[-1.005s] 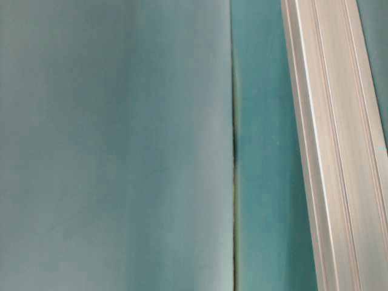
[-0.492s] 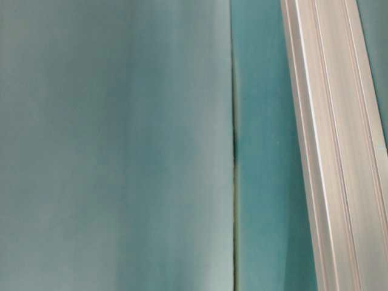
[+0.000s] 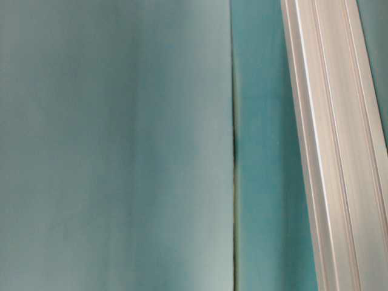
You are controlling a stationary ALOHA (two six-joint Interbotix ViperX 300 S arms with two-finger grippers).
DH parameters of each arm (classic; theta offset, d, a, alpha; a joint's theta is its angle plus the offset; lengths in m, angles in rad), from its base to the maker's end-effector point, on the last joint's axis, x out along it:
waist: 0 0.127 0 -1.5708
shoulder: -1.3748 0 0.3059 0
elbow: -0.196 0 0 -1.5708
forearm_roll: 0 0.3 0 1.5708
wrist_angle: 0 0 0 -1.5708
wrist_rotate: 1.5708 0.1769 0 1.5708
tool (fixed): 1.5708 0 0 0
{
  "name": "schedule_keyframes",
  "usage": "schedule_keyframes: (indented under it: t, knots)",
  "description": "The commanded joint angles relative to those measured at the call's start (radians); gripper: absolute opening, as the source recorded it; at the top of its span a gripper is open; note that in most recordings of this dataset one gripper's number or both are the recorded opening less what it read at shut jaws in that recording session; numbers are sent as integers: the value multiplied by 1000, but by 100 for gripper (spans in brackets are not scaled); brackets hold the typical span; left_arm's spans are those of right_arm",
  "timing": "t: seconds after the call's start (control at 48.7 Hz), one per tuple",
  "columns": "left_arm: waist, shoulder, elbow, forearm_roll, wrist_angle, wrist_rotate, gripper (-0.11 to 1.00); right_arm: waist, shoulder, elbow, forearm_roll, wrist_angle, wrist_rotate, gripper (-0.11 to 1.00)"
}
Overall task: Lift the metal rail with both hands.
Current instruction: 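Move both grippers inward and down over the two ends of the silver rail, then open both grippers and lower them around the rail near each end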
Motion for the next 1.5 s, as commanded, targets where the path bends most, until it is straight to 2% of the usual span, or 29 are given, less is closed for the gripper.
schedule_keyframes:
  t: [0.0,0.103,0.308,0.492,0.677,0.841,0.964,1.149,1.477]
  knots:
    - [-6,32,-51,3,37,-14,-5,-3,46,-55,-5,35,-9,-2]
    - [-6,80,-89,3,107,-58,-5,-5,110,-109,-9,103,-41,-2]
    - [-15,173,-173,8,258,-114,-6,-12,255,-239,-6,262,-156,-2]
    - [-18,236,-229,8,345,-124,-6,-28,360,-319,0,347,-245,-2]
    - [-14,328,-291,11,457,-133,-6,-38,449,-380,5,382,-373,-2]
    - [-15,397,-347,11,546,-137,-6,-38,535,-430,8,488,-449,-2]
    - [-15,437,-368,11,549,-160,-6,-37,601,-465,11,549,-483,-2]
    - [-20,463,-345,11,549,-229,-6,-37,661,-495,11,572,-535,-2]
    - [-43,448,-275,11,497,-225,-6,-40,675,-462,9,563,-543,4]
